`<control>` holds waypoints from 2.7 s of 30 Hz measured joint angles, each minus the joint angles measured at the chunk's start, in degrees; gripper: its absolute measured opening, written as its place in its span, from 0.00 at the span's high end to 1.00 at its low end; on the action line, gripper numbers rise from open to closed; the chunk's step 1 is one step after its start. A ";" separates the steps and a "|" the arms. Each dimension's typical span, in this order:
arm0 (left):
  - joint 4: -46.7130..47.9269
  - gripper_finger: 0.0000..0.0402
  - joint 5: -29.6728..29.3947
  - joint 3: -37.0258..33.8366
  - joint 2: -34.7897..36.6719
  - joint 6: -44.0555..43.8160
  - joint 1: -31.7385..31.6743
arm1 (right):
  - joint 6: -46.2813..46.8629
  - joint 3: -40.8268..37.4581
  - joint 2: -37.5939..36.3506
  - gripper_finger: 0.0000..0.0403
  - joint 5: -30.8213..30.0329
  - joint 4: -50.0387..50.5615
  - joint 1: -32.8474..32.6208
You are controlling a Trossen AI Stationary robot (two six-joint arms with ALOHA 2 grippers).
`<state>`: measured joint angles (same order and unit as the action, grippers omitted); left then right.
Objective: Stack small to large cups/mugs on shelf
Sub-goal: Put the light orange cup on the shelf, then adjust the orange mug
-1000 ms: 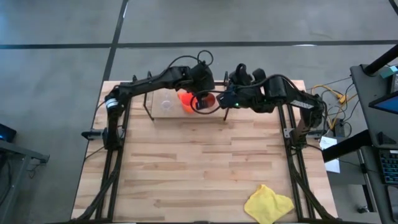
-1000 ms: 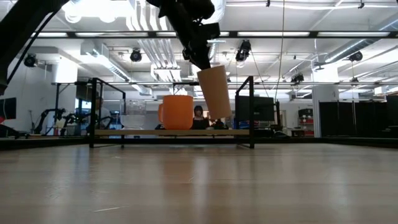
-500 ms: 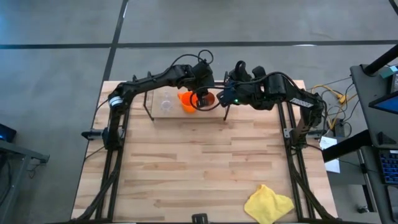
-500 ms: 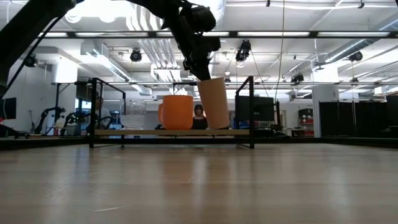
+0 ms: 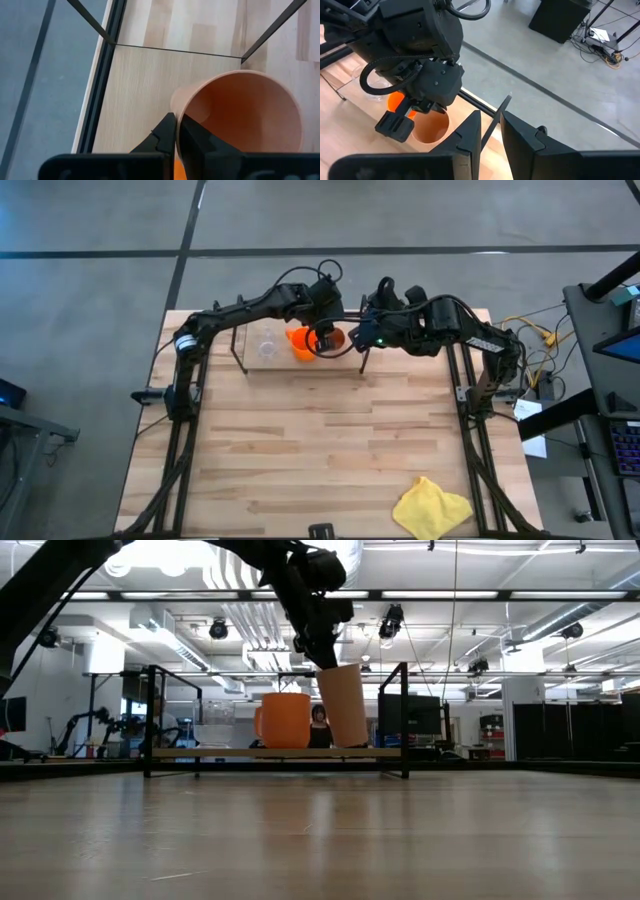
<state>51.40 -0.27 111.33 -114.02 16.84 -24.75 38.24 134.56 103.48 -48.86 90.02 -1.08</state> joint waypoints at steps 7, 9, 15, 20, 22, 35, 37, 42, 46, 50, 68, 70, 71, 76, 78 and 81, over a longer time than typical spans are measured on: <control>-0.56 1.00 0.01 0.00 0.00 -0.04 -0.02 | -1.00 0.00 0.00 0.83 1.51 0.00 0.00; -0.63 1.00 0.01 -0.04 0.00 -0.08 -0.02 | -1.00 0.00 0.00 0.83 1.52 0.00 0.00; -1.41 0.96 0.14 -0.17 0.00 -0.05 -0.02 | -1.00 0.00 -0.02 0.83 1.51 0.00 0.00; -1.47 0.90 0.13 -0.22 0.00 -0.04 -0.02 | -1.18 0.00 -0.02 0.83 1.53 0.00 0.00; -1.51 0.88 0.12 -0.22 0.00 -0.04 -0.02 | -1.20 0.00 -0.02 0.83 1.52 0.00 0.00; -6.49 0.88 -1.89 -0.24 0.00 0.02 -0.07 | -1.36 0.00 -0.02 0.83 2.75 0.00 0.00; -6.50 0.88 -2.22 -0.24 0.00 0.02 -0.14 | -1.44 0.00 -0.02 0.83 2.77 0.00 -0.01; -6.52 0.88 -5.41 -0.28 0.00 0.07 -0.42 | -1.44 0.00 -0.02 0.83 2.75 0.00 -0.02; -5.88 0.88 -7.88 -0.26 0.29 0.05 -0.63 | -2.46 0.00 -0.03 0.83 2.77 0.00 -0.01; -1.52 0.88 -7.52 0.07 2.25 -0.02 -0.09 | -2.71 0.00 -0.15 0.83 2.78 0.00 -0.02; 18.19 1.00 -4.62 -5.69 19.17 -19.92 8.70 | -3.36 -0.06 -1.56 0.98 10.13 0.00 -3.84; 18.16 1.00 -4.27 -7.74 19.78 -22.69 9.16 | -3.36 -0.39 -0.77 0.98 11.62 -0.02 -4.46; 18.03 1.00 -4.29 -8.74 19.78 -23.33 9.42 | -3.33 -0.67 -0.27 0.98 11.80 0.00 -4.78; 12.21 1.00 -3.85 -15.93 18.89 -23.57 9.59 | -1.57 -2.15 1.23 0.98 11.97 0.00 -5.82; 9.21 1.00 -3.90 -18.51 18.56 -22.15 9.34 | -0.88 -2.99 1.35 0.98 11.93 0.00 -5.95; 5.25 1.00 -3.91 -20.28 18.53 -19.60 9.22 | 0.31 -4.21 1.46 0.98 11.93 0.00 -6.10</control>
<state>56.65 -4.18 91.05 -95.48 -2.76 -15.53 38.54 130.35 104.95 -36.93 90.02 -7.18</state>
